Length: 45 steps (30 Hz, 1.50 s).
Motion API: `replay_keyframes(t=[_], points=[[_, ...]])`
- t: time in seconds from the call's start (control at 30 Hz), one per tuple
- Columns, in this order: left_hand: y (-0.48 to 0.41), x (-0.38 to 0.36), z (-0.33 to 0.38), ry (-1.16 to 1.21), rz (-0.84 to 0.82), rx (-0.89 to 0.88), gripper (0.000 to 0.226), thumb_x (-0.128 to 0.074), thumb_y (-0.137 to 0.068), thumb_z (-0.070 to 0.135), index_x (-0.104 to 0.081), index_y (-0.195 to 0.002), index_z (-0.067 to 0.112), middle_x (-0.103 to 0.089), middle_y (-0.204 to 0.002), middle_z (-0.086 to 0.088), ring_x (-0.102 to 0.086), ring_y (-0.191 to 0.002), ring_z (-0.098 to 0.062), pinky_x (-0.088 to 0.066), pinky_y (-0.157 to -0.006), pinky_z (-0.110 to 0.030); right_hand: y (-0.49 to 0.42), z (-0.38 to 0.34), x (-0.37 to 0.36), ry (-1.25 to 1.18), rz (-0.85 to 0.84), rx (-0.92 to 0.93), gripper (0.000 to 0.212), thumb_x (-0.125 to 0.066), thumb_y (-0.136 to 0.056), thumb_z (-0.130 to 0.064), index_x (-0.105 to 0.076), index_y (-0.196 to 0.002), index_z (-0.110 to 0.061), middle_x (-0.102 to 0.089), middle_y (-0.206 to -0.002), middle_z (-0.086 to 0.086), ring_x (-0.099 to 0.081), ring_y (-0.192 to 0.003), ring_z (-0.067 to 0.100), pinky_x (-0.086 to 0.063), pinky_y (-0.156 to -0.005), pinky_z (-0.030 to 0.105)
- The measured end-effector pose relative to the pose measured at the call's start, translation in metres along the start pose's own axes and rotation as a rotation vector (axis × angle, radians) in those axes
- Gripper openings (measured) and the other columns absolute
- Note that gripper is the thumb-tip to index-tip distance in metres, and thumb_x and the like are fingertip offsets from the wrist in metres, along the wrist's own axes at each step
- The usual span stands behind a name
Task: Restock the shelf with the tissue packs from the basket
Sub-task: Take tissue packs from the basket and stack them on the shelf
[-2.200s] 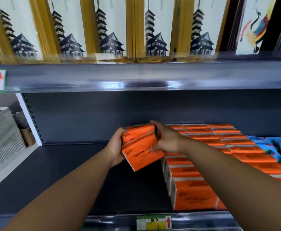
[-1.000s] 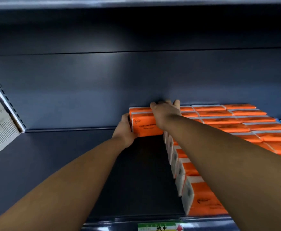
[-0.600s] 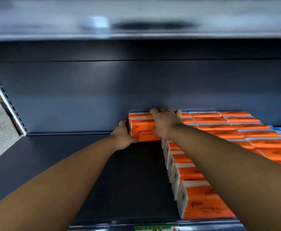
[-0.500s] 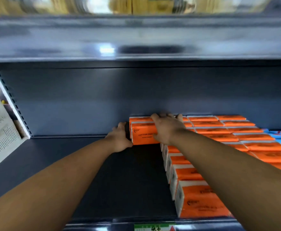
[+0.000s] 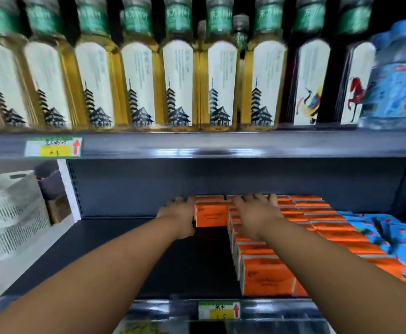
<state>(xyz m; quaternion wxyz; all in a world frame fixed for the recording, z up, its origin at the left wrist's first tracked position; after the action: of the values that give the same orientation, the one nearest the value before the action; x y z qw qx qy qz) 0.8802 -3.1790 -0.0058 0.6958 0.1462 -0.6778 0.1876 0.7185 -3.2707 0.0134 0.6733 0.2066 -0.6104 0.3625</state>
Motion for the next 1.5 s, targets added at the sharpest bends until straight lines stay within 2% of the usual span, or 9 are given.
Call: replay_keyframes(t=[0.17,0.33,0.57,0.87,1.03,1.17,1.23,1.33,1.5], points=[[0.043,0.005,0.021,-0.011,-0.07,-0.079,0.089,-0.073,-0.077,0.03,-0.02,-0.148,0.021,-0.04,-0.139,-0.009,-0.047,-0.123,-0.03,-0.047,-0.097,-0.043,0.051,0.001,0.021,0.04,-0.002,-0.011,0.069,-0.058,-0.087,-0.049,-0.028,-0.144,-0.024,-0.034,-0.148,0.006,-0.027,-0.138,0.031,-0.017,-0.11,0.057],[0.082,-0.007,0.039,-0.077,-0.138,-0.167,0.087,-0.074,-0.077,0.03,-0.024,-0.147,0.024,-0.038,-0.145,-0.005,-0.041,-0.131,-0.029,-0.042,-0.103,-0.041,0.093,-0.002,0.029,0.121,-0.009,0.034,0.064,-0.056,-0.09,-0.044,-0.029,-0.144,-0.024,-0.034,-0.148,0.008,-0.028,-0.136,0.034,-0.016,-0.109,0.058],[0.126,-0.043,0.057,-0.089,-0.19,-0.221,0.087,-0.069,-0.08,0.027,-0.019,-0.151,0.025,-0.036,-0.146,-0.004,-0.041,-0.13,-0.027,-0.042,-0.102,-0.038,0.144,-0.008,0.009,0.132,-0.034,0.087,0.063,-0.056,-0.089,-0.046,-0.031,-0.142,-0.022,-0.035,-0.146,0.007,-0.028,-0.135,0.031,-0.014,-0.109,0.058],[0.165,-0.113,0.067,-0.06,-0.223,-0.226,0.065,-0.068,-0.078,0.025,-0.035,-0.134,0.022,-0.051,-0.132,-0.002,-0.051,-0.119,-0.026,-0.05,-0.089,-0.041,0.197,-0.006,-0.06,0.021,-0.114,0.055,0.052,-0.051,-0.091,-0.047,-0.038,-0.134,-0.02,-0.043,-0.136,0.007,-0.036,-0.129,0.029,-0.019,-0.106,0.058],[0.186,-0.171,0.079,-0.098,-0.323,-0.22,0.072,-0.068,-0.08,0.02,-0.031,-0.142,0.023,-0.049,-0.132,-0.003,-0.05,-0.117,-0.025,-0.049,-0.086,-0.037,0.222,-0.012,-0.11,0.042,-0.174,0.125,0.049,-0.046,-0.095,-0.042,-0.036,-0.137,-0.02,-0.043,-0.136,0.007,-0.037,-0.127,0.03,-0.018,-0.105,0.054],[0.197,-0.207,0.083,-0.086,-0.384,-0.197,0.078,-0.073,-0.076,0.024,-0.031,-0.141,0.025,-0.046,-0.134,-0.002,-0.049,-0.119,-0.025,-0.048,-0.09,-0.039,0.238,-0.018,-0.149,0.023,-0.239,0.143,0.046,-0.051,-0.092,-0.042,-0.039,-0.132,-0.021,-0.046,-0.131,0.006,-0.04,-0.125,0.03,-0.018,-0.107,0.056],[0.201,-0.225,0.084,-0.055,-0.399,-0.196,0.071,-0.07,-0.078,0.028,-0.034,-0.139,0.025,-0.049,-0.132,-0.002,-0.05,-0.119,-0.026,-0.048,-0.092,-0.041,0.244,-0.021,-0.167,0.014,-0.271,0.146,0.047,-0.051,-0.092,-0.044,-0.039,-0.132,-0.021,-0.046,-0.133,0.006,-0.04,-0.126,0.03,-0.018,-0.108,0.057],[0.211,-0.251,0.086,-0.056,-0.421,-0.182,0.061,-0.06,-0.083,0.023,-0.035,-0.139,0.023,-0.051,-0.135,-0.004,-0.052,-0.121,-0.027,-0.049,-0.094,-0.042,0.254,-0.026,-0.189,-0.01,-0.311,0.123,0.045,-0.05,-0.093,-0.042,-0.04,-0.131,-0.02,-0.045,-0.136,0.007,-0.038,-0.128,0.03,-0.017,-0.108,0.057],[0.222,-0.288,0.086,-0.057,-0.504,-0.14,0.059,-0.06,-0.087,0.019,-0.034,-0.14,0.018,-0.045,-0.141,-0.007,-0.046,-0.128,-0.029,-0.044,-0.099,-0.041,0.266,-0.032,-0.226,-0.046,-0.405,0.093,0.043,-0.047,-0.094,-0.039,-0.04,-0.132,-0.02,-0.045,-0.136,0.007,-0.04,-0.127,0.03,-0.016,-0.108,0.056]])
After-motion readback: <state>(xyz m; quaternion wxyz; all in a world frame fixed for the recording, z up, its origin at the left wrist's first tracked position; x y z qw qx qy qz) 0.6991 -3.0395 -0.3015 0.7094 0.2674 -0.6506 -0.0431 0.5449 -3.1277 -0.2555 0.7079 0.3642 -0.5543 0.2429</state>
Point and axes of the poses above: each hand's wrist, its own y-axis away from the middle knuckle, its own x-axis out of the back of the hand, z = x × y, the point moved 4 cm from there along -y, towards the middle knuckle
